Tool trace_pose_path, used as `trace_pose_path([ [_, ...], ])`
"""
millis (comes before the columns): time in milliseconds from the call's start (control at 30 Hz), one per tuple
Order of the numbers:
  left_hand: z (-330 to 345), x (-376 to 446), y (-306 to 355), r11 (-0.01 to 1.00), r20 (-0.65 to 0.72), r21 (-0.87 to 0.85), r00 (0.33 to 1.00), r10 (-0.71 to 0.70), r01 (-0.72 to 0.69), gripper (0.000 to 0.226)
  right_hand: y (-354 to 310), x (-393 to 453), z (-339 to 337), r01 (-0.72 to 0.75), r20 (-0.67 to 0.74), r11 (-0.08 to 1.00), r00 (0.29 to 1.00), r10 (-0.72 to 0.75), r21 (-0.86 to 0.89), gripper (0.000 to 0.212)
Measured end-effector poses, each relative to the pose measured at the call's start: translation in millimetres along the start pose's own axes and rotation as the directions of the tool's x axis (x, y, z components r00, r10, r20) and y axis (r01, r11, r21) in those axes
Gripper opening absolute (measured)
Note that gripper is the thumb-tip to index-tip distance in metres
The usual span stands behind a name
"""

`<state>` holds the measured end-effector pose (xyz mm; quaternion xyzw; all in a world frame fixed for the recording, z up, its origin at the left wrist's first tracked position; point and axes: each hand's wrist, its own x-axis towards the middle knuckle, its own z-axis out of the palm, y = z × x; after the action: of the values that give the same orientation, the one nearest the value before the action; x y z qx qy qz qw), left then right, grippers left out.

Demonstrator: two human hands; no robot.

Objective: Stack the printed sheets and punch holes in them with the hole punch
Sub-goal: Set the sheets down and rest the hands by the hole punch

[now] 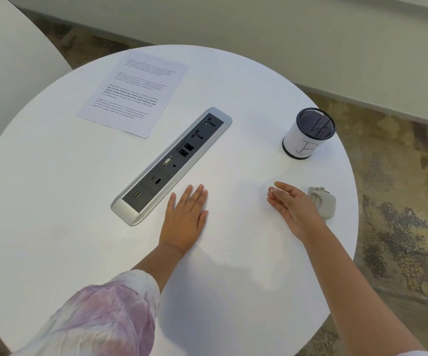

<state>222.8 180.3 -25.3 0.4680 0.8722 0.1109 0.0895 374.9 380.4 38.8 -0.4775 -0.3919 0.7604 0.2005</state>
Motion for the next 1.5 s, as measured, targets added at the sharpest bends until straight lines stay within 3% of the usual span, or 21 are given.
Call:
trace_pose_path([
  [167,-1.9,-0.2,1.1,1.0,0.003,0.007,1.0,0.005,-0.005,0.056,0.9,-2.6,-2.7,-0.03,0.04,0.994,0.999,0.026,0.109,0.013],
  [333,-0.2,-0.3,0.4,1.0,0.005,0.006,1.0,-0.001,0.001,0.049,-0.2,-3.7,-0.3,-0.059,0.072,0.974,0.996,0.044,0.218,0.018],
  [600,-0.3,-0.4,-0.2,1.0,0.01,-0.005,1.0,-0.005,0.005,0.049,-10.0,-5.7,8.8,-0.015,0.089,0.978,0.996,-0.003,0.208,0.025],
  [900,-5.2,-0.3,2.3,0.999,0.0,-0.034,1.0,-0.003,0.003,0.047,-59.2,1.0,27.1,0.13,-0.034,0.939,0.991,-0.126,0.318,0.021],
  [1100,-6.1,-0.2,2.5,0.999,0.0,-0.044,1.0,0.003,-0.003,0.047,-99.6,19.3,30.6,0.302,-0.204,0.878,0.949,-0.241,0.37,0.03],
  [1200,-6.2,-0.3,2.4,0.999,0.014,-0.041,1.0,0.004,-0.003,0.048,-114.8,29.8,30.7,0.358,-0.299,0.893,0.914,-0.275,0.274,0.031],
  [1333,-4.5,-0.4,1.7,0.999,0.019,-0.036,1.0,-0.003,0.003,0.048,-122.7,42.8,24.5,0.395,-0.368,0.915,0.84,-0.398,-0.087,0.034],
  [1500,-3.3,0.3,1.0,1.0,0.026,-0.025,1.0,-0.003,0.003,0.048,-119.9,55.3,13.5,0.302,-0.242,0.769,0.829,-0.504,-0.563,0.041],
])
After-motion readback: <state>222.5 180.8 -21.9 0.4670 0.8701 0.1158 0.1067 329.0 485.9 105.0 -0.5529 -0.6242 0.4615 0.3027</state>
